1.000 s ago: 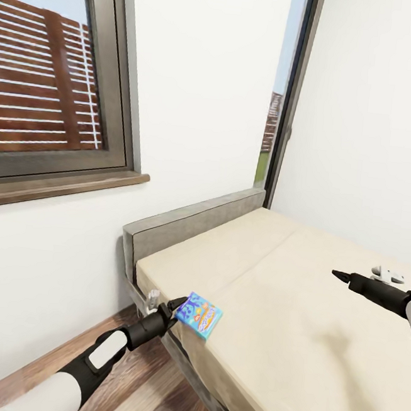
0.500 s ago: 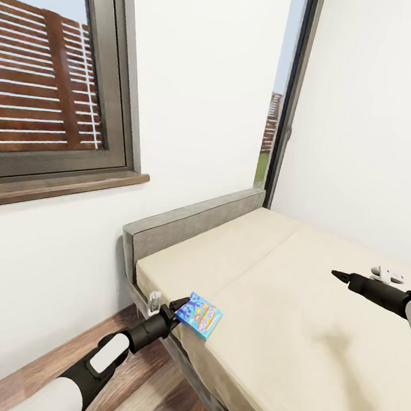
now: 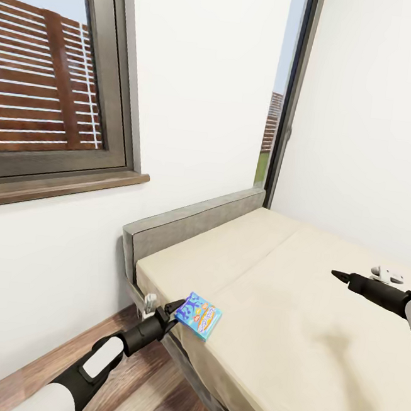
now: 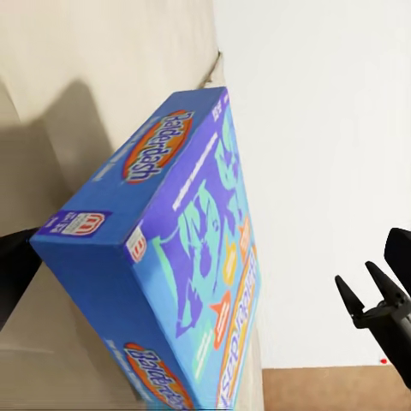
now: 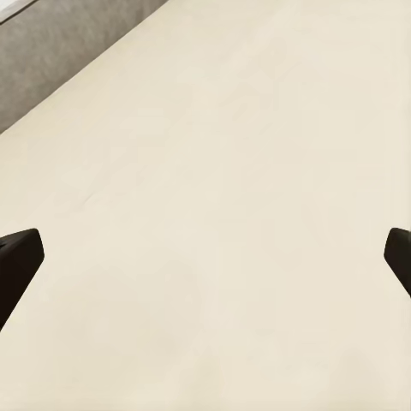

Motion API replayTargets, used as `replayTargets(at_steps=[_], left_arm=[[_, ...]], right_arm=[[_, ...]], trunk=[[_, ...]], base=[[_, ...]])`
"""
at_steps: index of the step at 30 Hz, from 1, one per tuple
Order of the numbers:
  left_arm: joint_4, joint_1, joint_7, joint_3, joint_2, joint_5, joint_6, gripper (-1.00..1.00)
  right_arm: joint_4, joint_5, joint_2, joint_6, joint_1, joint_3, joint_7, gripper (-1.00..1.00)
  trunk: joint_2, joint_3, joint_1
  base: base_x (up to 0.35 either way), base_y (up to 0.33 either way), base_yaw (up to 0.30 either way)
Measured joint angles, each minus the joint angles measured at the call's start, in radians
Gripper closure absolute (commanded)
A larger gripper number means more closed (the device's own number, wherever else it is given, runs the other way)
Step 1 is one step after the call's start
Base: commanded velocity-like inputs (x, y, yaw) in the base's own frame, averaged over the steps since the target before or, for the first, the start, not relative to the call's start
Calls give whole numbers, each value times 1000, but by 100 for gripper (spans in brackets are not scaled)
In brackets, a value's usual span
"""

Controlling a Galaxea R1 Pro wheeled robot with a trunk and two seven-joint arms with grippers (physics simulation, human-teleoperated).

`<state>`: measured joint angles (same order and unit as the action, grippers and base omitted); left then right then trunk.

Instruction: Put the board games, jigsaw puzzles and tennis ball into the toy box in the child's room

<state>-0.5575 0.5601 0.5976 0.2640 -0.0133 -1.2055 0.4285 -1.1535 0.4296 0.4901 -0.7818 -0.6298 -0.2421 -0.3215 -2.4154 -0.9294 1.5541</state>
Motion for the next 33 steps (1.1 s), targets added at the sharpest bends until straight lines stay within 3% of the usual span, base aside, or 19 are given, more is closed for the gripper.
replayTargets(at_steps=[33], left_arm=[[-12,-7,-9,2,4,2,2,-100]], right_arm=[[0,-1,1,0,0,-1,0,-100]], trunk=[[0,0,0]], base=[[0,0,0]])
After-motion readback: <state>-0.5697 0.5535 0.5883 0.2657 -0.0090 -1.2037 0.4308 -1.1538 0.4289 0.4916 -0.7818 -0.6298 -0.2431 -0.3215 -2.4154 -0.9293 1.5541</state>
